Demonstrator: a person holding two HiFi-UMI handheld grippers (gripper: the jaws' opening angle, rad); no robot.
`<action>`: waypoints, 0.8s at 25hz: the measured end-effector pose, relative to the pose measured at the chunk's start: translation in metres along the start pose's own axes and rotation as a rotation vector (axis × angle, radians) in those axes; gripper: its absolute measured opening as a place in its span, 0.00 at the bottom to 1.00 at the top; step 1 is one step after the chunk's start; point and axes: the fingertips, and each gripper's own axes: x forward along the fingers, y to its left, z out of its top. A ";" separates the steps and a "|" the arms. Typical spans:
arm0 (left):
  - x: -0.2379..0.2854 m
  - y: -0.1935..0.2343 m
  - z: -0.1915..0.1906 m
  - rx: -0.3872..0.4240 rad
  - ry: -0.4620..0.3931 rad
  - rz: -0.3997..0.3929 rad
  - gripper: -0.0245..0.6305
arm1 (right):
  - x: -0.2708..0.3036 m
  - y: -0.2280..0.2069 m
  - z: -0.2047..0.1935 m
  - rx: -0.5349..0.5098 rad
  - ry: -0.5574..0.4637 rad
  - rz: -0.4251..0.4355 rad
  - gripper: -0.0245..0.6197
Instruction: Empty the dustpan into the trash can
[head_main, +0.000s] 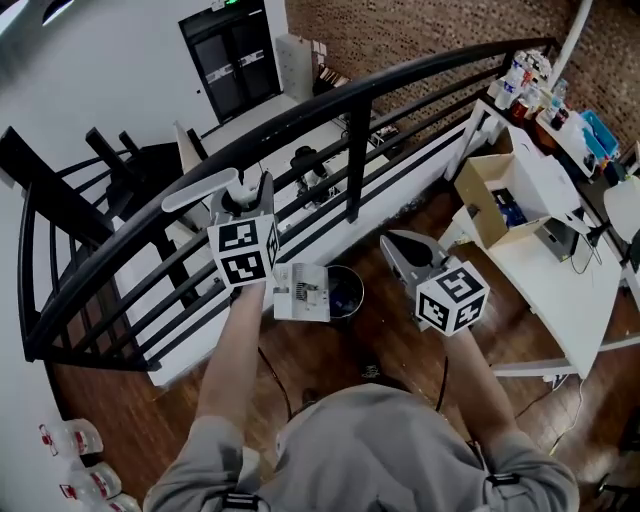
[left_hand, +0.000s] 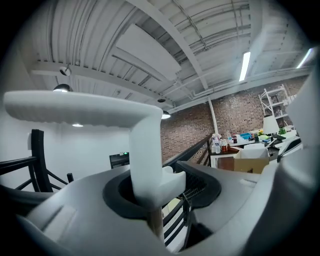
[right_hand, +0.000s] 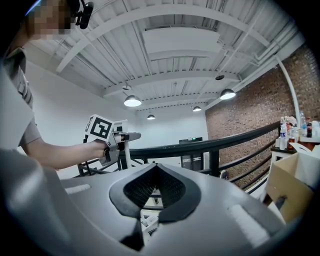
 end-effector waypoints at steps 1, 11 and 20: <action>0.005 -0.010 0.000 0.014 0.000 -0.010 0.31 | -0.004 -0.004 -0.003 0.003 0.005 -0.008 0.04; 0.062 -0.142 0.016 0.162 0.021 -0.136 0.31 | -0.063 -0.071 -0.005 0.016 -0.023 -0.075 0.04; 0.103 -0.275 0.018 0.312 0.022 -0.196 0.31 | -0.116 -0.158 -0.020 0.067 -0.028 -0.117 0.04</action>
